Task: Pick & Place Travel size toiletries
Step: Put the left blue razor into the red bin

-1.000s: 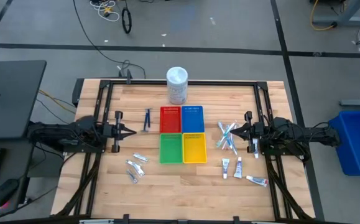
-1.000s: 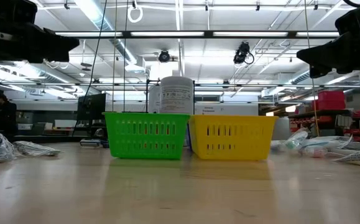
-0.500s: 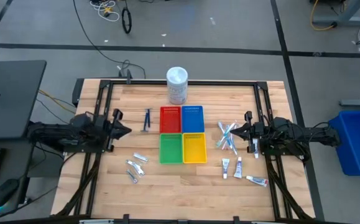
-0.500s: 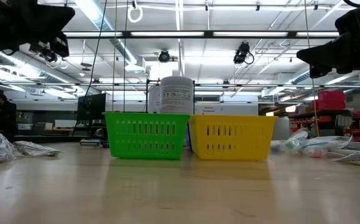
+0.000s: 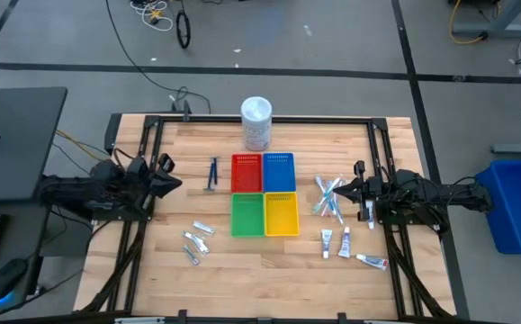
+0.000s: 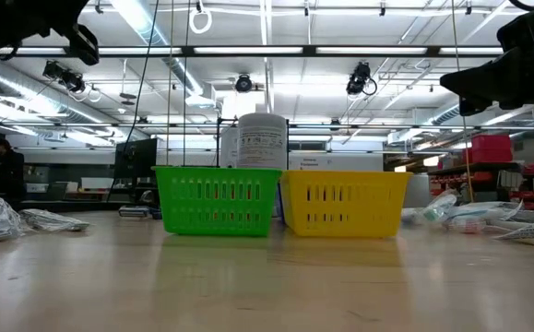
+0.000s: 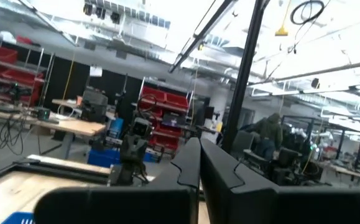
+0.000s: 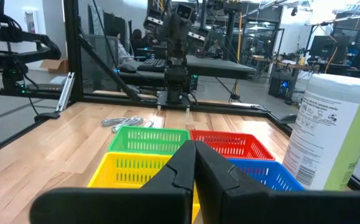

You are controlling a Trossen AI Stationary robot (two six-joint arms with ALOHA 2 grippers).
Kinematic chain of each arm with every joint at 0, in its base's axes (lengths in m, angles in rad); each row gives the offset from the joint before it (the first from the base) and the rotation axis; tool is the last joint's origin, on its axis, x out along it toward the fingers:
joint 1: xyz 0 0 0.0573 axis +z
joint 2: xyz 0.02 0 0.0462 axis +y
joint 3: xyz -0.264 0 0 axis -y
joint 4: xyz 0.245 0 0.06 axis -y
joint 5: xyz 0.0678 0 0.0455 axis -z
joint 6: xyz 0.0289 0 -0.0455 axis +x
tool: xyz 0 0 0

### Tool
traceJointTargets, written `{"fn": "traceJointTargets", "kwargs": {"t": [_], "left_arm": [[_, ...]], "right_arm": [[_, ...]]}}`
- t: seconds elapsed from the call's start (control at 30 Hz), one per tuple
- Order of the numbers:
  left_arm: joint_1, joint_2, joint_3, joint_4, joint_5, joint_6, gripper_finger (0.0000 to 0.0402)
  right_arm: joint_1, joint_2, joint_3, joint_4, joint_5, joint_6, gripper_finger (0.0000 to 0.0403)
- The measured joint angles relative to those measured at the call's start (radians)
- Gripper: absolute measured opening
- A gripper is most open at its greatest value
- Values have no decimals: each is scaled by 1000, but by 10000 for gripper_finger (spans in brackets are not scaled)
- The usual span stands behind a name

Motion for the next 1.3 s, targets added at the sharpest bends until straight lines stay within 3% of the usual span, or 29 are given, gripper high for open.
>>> {"fn": "traceJointTargets", "kwargs": {"t": [0.47, 0.77, 0.97, 1.3], "left_arm": [[0, 316, 168, -71, -88, 7, 11], [0, 505, 300, -73, -94, 115, 11], [0, 608, 394, -94, -96, 129, 22], [0, 746, 567, -208, -100, 132, 6]], "right_arm": [[0, 0, 0, 0, 0, 0, 13], [0, 0, 0, 0, 0, 0, 13], [0, 0, 0, 0, 0, 0, 13], [0, 0, 0, 0, 0, 0, 14]]}}
